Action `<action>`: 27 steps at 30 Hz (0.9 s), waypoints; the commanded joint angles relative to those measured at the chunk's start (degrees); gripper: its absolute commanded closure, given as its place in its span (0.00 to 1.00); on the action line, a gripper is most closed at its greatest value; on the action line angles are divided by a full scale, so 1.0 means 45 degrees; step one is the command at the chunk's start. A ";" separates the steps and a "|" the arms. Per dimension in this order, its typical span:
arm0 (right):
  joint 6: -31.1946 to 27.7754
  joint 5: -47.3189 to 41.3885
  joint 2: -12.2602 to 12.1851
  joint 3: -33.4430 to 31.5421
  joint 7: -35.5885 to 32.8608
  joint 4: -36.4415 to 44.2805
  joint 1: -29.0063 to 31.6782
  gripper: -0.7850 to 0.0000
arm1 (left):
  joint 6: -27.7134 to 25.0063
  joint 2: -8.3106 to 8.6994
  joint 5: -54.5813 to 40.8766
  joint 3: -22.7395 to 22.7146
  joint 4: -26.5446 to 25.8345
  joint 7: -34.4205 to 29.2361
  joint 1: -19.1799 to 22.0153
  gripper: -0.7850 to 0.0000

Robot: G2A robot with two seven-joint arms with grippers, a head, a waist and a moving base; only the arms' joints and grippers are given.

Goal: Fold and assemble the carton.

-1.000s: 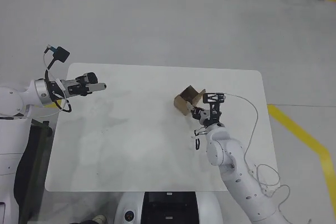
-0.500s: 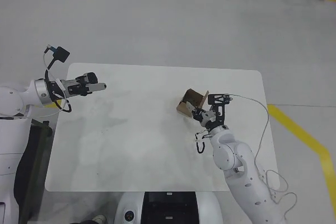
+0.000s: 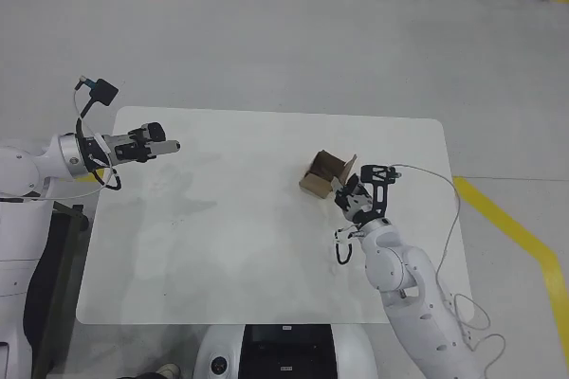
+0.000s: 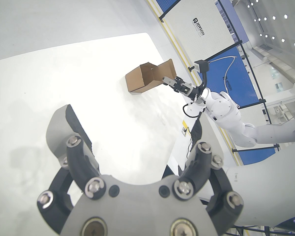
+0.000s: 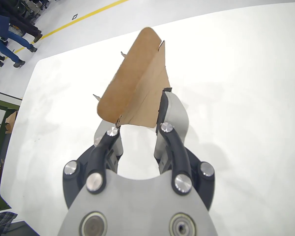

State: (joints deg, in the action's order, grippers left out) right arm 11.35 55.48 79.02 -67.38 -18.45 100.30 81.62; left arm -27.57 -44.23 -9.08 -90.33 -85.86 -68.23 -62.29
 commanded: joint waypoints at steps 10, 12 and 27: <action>-0.0211 0.0075 -0.0016 -0.0182 -0.0142 -0.0172 -0.0306 0.78 | 0.0000 0.0000 0.0000 0.0000 0.0000 0.0000 0.0000 0.00; -0.0171 0.0012 0.0015 -0.0080 -0.0164 -0.0325 -0.0492 0.76 | 0.0000 0.0000 0.0000 0.0000 0.0000 0.0000 0.0000 0.00; 0.0022 -0.0976 0.0048 -0.0415 -0.0868 -0.0580 -0.0771 1.00 | 0.0000 0.0000 0.0000 0.0000 0.0000 0.0000 0.0000 0.00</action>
State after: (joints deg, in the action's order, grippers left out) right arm 11.67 51.86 79.21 -69.09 -22.53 97.55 78.11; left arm -27.57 -44.23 -9.08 -90.33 -85.86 -68.23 -62.29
